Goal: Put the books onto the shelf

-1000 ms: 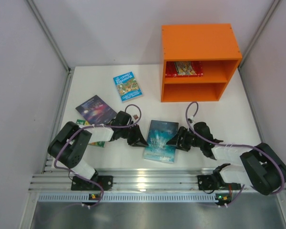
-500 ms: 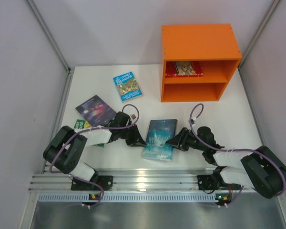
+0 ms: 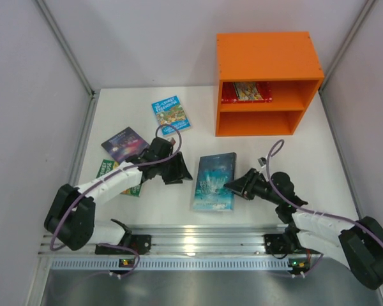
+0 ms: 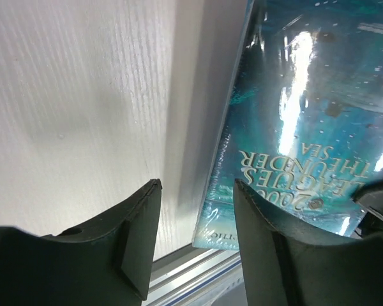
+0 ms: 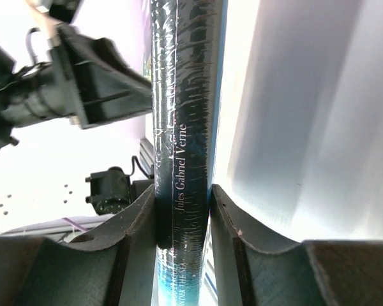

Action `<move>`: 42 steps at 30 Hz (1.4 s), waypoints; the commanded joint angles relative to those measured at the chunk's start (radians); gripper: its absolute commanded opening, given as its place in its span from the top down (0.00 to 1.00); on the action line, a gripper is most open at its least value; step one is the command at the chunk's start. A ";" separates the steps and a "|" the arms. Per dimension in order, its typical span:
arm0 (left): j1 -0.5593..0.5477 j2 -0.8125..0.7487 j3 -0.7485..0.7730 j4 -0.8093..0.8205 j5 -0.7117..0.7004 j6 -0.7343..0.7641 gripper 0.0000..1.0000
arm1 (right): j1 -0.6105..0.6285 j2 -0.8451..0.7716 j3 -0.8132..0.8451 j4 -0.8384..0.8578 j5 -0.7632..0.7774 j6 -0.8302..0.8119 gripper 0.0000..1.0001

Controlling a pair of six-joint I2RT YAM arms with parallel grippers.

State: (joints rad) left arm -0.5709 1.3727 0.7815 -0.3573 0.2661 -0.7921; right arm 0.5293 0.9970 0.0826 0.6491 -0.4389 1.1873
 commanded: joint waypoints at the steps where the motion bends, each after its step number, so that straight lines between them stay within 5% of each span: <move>1: 0.003 -0.087 0.029 -0.057 -0.059 0.027 0.46 | -0.028 -0.116 0.011 0.058 0.000 -0.001 1.00; 4: 0.003 -0.086 -0.002 -0.009 -0.018 0.042 0.46 | -0.026 -0.176 0.034 -0.109 -0.018 -0.072 1.00; 16: 0.003 -0.113 -0.018 -0.019 0.005 0.028 0.48 | -0.207 -0.466 -0.007 -0.240 0.077 0.043 1.00; 26: 0.002 -0.198 -0.047 -0.057 0.001 0.040 0.47 | -0.408 -0.353 0.054 -0.116 0.120 0.116 1.00; 42: 0.003 -0.343 -0.105 -0.068 0.025 0.008 0.47 | -0.508 -0.104 0.241 0.053 0.226 0.146 1.00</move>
State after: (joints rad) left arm -0.5701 1.0466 0.6888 -0.4320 0.2756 -0.7792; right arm 0.0364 0.8917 0.2077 0.4526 -0.2478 1.3293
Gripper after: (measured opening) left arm 0.530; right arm 0.332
